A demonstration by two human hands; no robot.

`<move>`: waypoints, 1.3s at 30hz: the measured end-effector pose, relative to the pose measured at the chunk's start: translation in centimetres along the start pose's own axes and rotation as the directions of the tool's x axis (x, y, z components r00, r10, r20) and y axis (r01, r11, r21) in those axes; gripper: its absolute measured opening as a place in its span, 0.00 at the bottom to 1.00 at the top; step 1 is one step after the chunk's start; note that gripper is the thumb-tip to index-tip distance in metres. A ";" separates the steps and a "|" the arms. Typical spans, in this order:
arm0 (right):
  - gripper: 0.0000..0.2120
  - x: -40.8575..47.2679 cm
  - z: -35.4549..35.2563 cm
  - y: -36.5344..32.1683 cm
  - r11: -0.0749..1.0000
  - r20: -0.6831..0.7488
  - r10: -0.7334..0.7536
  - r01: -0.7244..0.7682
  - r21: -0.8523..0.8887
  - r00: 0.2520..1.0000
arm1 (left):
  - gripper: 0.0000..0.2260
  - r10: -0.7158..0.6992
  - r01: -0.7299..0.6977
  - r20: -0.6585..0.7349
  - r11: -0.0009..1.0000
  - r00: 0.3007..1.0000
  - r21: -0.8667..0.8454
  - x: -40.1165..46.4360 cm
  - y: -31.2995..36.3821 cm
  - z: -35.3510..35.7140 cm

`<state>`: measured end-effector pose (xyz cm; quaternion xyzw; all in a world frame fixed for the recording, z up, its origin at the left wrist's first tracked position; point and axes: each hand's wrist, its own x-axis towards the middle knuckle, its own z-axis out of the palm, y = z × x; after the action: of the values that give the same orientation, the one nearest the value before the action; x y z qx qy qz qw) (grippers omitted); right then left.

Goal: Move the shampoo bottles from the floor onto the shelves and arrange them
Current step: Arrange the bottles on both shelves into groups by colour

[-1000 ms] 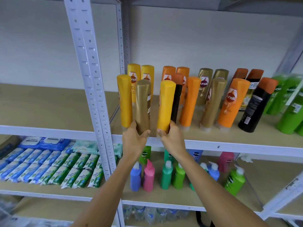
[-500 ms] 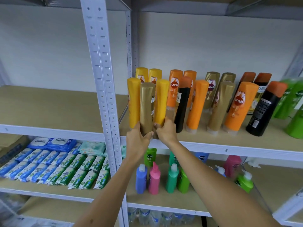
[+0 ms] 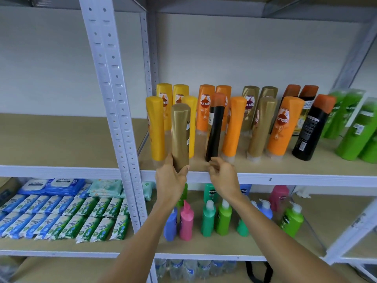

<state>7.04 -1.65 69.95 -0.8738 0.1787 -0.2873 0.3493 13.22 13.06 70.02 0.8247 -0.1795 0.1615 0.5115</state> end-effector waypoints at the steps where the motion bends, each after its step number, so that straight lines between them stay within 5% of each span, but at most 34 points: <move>1: 0.14 -0.1 -1.1 0.7 1.000 -0.041 -0.009 0.008 -0.019 0.999 | 0.15 0.011 -0.011 0.015 1.000 1.000 -0.011 -0.3 0.3 0.5; 6: 0.09 0.0 -6.7 5.1 0.998 -0.360 0.044 -0.057 -0.026 0.932 | 0.16 0.085 -0.080 0.115 0.996 0.990 -0.042 -1.5 3.4 3.6; 10: 0.15 1.1 -10.4 8.9 0.974 -0.518 0.213 -0.225 0.040 0.828 | 0.15 0.122 -0.109 0.168 0.991 0.978 -0.080 -2.2 6.0 6.6; 15: 0.28 3.4 -13.1 12.5 0.950 -0.376 0.301 -0.310 0.038 0.876 | 0.15 0.107 -0.088 0.222 0.991 0.969 -0.096 -3.4 8.7 10.8; 24: 0.33 9.1 -16.1 14.7 0.980 -0.081 0.160 -0.149 0.134 0.984 | 0.17 0.085 -0.069 0.193 0.994 0.978 -0.086 -4.8 13.7 17.8; 30: 0.23 6.7 -18.4 16.1 0.992 -0.146 0.118 -0.112 0.048 0.982 | 0.17 0.047 -0.045 0.162 0.999 0.986 -0.020 -5.7 15.9 21.0; 39: 0.29 2.9 -22.9 17.8 0.992 -0.094 0.120 -0.115 0.055 0.988 | 0.13 0.032 -0.033 0.176 0.999 0.984 0.003 -5.1 19.4 25.5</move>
<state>-7.03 -27.12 71.88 -0.8379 0.2397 -0.3126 0.3779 1.91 -17.27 72.16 0.8342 -0.2370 0.0971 0.4883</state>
